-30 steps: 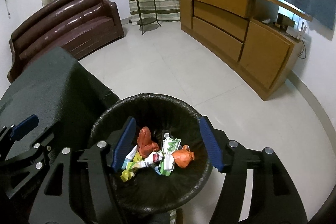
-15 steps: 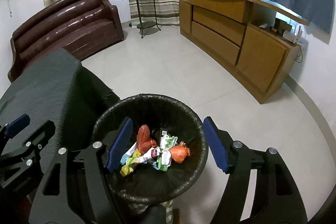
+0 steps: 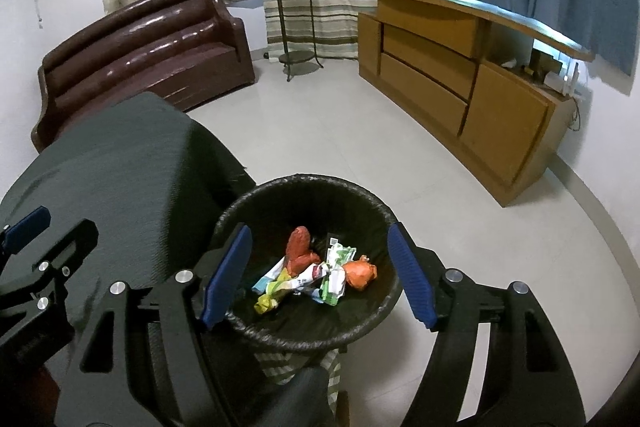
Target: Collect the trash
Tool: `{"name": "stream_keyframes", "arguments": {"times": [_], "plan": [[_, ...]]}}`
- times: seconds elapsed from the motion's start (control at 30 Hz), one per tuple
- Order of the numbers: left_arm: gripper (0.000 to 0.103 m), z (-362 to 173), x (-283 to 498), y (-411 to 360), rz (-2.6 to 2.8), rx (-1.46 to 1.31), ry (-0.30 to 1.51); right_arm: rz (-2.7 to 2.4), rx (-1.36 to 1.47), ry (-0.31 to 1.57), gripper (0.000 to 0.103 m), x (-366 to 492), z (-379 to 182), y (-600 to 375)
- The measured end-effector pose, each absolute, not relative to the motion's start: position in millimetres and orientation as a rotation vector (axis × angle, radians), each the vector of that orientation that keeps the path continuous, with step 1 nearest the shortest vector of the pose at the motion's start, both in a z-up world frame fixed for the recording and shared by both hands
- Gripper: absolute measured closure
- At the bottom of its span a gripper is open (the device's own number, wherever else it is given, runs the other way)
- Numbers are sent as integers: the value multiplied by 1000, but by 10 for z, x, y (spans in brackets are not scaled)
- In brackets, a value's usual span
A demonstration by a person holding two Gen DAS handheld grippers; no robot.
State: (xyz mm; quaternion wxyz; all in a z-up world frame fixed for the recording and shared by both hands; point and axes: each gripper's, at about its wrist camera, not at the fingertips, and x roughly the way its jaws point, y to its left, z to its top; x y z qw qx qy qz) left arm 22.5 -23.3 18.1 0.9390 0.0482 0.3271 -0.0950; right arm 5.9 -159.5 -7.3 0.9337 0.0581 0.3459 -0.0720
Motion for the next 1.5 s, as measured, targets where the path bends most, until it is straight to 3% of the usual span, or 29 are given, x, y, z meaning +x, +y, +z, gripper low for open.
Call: {"name": "stream_keyframes", "arguments": {"times": [0.67,1.5], "plan": [[21,446,-209,124,-151,40,616,-141,95,601,34,-571,296,-1374],[21,458,-229,96,-162,40,616,-145,94,572,33,-635,351,-1347]]}}
